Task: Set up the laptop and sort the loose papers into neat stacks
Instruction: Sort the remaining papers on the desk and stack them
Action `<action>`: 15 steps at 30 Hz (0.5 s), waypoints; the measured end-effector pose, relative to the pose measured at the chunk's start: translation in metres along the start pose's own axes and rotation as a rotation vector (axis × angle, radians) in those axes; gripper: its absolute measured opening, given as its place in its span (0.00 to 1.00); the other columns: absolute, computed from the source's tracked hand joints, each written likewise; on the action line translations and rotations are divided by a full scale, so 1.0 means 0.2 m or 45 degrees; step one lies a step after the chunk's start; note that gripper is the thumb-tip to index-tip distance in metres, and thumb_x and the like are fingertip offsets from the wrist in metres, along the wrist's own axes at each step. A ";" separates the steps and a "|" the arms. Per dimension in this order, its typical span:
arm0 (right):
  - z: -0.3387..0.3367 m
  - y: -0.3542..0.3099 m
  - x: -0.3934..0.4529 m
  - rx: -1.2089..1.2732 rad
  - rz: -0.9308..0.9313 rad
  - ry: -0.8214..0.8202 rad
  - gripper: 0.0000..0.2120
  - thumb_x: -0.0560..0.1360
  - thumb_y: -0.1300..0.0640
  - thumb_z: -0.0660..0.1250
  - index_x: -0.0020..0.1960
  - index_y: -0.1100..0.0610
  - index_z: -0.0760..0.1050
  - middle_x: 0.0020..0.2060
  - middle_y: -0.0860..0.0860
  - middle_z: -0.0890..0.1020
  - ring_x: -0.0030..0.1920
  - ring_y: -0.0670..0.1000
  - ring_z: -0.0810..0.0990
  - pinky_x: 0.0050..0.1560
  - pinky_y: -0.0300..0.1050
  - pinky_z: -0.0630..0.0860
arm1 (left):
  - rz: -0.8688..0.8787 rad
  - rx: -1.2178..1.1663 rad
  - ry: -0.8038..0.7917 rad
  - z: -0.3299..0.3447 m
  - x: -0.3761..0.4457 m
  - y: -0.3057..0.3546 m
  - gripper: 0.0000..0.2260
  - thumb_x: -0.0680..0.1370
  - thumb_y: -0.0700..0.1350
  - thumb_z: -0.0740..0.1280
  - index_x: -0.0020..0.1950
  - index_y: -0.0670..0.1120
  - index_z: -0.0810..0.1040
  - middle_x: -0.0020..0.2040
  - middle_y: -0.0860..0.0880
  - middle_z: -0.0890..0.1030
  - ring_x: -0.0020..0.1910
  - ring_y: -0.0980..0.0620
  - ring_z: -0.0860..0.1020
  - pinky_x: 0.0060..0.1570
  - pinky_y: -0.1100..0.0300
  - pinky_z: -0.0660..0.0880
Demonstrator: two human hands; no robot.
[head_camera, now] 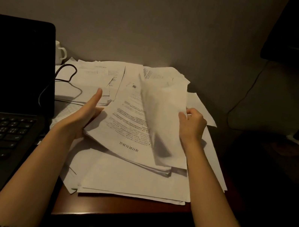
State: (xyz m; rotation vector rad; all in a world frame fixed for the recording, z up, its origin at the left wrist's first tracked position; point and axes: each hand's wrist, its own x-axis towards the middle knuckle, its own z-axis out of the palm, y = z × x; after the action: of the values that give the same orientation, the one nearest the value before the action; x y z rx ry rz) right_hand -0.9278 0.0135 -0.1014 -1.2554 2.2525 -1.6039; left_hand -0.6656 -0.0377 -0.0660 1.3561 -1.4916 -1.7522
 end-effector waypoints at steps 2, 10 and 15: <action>0.00 0.01 -0.01 -0.038 0.053 0.001 0.07 0.78 0.58 0.64 0.51 0.63 0.77 0.47 0.56 0.82 0.45 0.52 0.81 0.45 0.41 0.78 | -0.003 0.027 0.013 -0.01 0.01 -0.01 0.36 0.74 0.73 0.46 0.56 0.47 0.80 0.52 0.42 0.84 0.48 0.43 0.82 0.51 0.53 0.75; 0.00 -0.04 -0.06 -0.108 0.165 -0.047 0.10 0.79 0.55 0.63 0.54 0.61 0.76 0.51 0.55 0.81 0.52 0.53 0.79 0.52 0.45 0.70 | 0.016 0.229 0.036 0.03 0.03 -0.02 0.14 0.77 0.45 0.67 0.62 0.44 0.75 0.49 0.49 0.80 0.48 0.51 0.75 0.41 0.58 0.75; -0.02 -0.05 -0.09 -0.044 0.242 -0.032 0.08 0.80 0.53 0.60 0.51 0.56 0.75 0.47 0.50 0.80 0.42 0.47 0.76 0.43 0.38 0.72 | 0.156 0.189 0.100 0.05 0.05 -0.03 0.14 0.77 0.33 0.64 0.62 0.42 0.73 0.48 0.45 0.80 0.46 0.47 0.78 0.52 0.54 0.77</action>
State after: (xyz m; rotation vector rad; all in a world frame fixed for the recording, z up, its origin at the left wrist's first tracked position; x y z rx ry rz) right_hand -0.9131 0.0268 -0.0984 -1.0262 2.3141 -1.4805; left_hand -0.6761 -0.0399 -0.0763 1.3580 -1.6518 -1.5219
